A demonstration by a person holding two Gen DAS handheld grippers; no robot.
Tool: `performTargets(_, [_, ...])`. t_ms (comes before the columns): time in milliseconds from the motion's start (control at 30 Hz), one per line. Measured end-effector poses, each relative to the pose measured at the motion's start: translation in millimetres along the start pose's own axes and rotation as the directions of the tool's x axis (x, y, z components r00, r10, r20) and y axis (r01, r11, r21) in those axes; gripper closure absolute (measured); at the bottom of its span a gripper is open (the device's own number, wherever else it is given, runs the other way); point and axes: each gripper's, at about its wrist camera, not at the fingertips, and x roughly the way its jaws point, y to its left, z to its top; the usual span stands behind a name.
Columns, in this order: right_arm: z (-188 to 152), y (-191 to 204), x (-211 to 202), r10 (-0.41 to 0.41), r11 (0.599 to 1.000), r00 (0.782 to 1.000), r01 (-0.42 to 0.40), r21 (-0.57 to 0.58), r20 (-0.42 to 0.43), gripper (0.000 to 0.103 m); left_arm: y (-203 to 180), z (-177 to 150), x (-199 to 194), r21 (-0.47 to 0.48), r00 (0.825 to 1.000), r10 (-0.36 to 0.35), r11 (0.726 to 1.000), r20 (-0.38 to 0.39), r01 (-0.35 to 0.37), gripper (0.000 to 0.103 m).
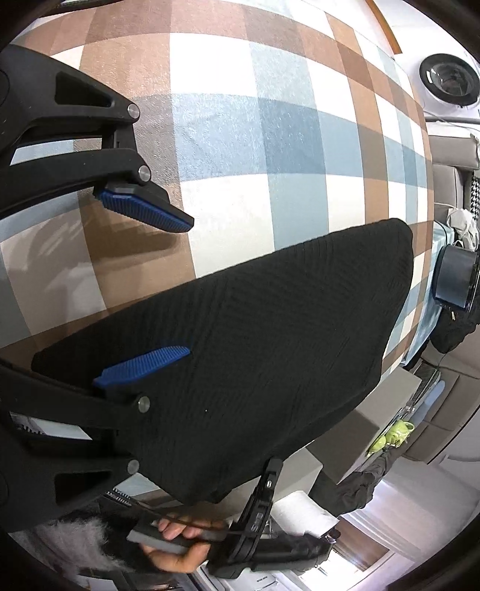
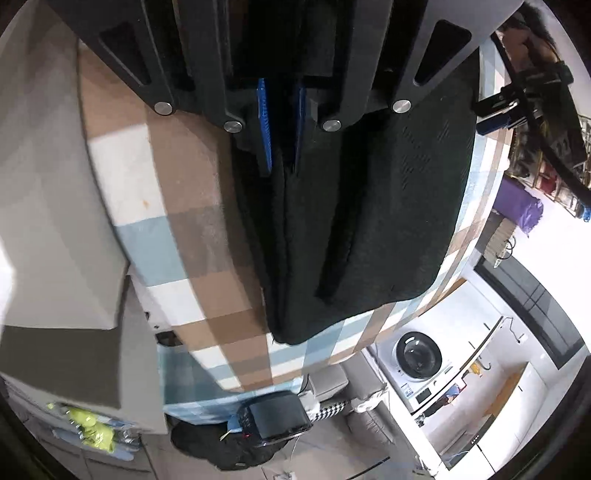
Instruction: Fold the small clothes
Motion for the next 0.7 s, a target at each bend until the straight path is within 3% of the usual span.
performTargets(67, [-7,6,-12,0.006,1.0,0.999,-0.005,-0.003,0.032,0.086,-2,3,2,0.007,1.0,-0.001,1.0,-0.002,0.001,0.042])
performTargets(167, [-14,18,-28,0.091,0.996,0.994,-0.091,0.004,0.055,0.076,-6,7,5,0.012,1.0,-0.01,1.0,-0.005,0.01,0.042])
performTargets(267, [-12,40,-24,0.147,0.989,0.988,-0.146,-0.029,0.042,0.074,-9,10,9,0.023,1.0,-0.016,1.0,-0.006,0.016,0.042])
performTargets(433, [14,60,15,0.089,0.995,0.996,-0.09,-0.031,-0.014,0.074,-13,7,2,0.038,1.0,0.0,0.999,0.016,-0.001,0.042])
performTargets(533, [25,67,44,0.051,0.998,0.994,-0.055,-0.036,-0.093,0.074,-7,5,-3,0.022,1.0,0.005,1.0,0.026,-0.005,0.042])
performTargets(633, [31,70,66,0.024,0.999,0.992,-0.028,-0.032,-0.12,0.08,0,4,-7,0.002,0.999,0.01,1.0,0.037,-0.01,0.042])
performTargets(667, [33,74,64,0.033,0.998,0.994,-0.038,-0.046,-0.103,0.091,2,4,-8,-0.004,0.999,0.005,1.0,0.042,-0.005,0.042])
performTargets(700, [36,79,59,0.057,0.996,0.995,-0.062,-0.065,-0.077,0.095,4,4,-8,-0.012,0.999,0.003,1.0,0.044,-0.003,0.042])
